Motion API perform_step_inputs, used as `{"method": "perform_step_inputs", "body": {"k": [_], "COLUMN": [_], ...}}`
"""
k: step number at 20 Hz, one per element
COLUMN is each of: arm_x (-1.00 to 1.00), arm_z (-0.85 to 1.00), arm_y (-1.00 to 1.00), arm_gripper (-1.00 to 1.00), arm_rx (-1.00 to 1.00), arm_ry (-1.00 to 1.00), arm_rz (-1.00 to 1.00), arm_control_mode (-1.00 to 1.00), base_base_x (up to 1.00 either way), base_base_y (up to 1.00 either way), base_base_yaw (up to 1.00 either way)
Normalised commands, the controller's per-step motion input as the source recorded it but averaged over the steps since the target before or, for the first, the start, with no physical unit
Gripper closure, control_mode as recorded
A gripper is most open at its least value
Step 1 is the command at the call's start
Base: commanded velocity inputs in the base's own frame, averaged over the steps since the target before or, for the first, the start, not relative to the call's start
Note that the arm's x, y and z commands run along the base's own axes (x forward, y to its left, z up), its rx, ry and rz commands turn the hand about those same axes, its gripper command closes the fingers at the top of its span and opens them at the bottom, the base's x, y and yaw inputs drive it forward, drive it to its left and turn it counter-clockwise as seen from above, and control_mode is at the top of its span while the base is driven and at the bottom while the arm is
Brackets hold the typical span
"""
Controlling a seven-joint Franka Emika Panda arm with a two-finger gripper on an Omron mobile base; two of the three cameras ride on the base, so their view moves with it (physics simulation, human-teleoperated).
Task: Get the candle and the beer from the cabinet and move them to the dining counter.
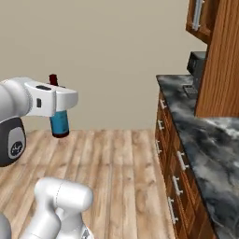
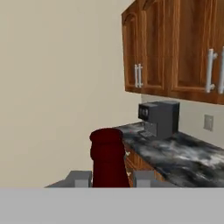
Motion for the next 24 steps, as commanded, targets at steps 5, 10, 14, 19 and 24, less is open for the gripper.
{"method": "perform_step_inputs", "body": {"k": [5,10,14,19,24], "arm_x": [0.0,0.0,0.0,0.0,0.0], "arm_z": [0.0,0.0,0.0,0.0,0.0], "arm_y": [0.0,0.0,0.0,0.0,0.0], "arm_gripper": [1.0,1.0,1.0,1.0,1.0], "arm_rx": [0.0,0.0,0.0,0.0,0.0], "arm_ry": [0.0,0.0,0.0,0.0,0.0], "arm_rz": [0.0,0.0,0.0,0.0,0.0], "arm_control_mode": [1.0,1.0,1.0,1.0,1.0], "base_base_x": [-0.08,-0.03,0.0,0.0,0.0], "base_base_y": [0.23,0.19,0.16,0.12,0.13], "base_base_yaw": [1.0,1.0,1.0,0.99,0.97]}}
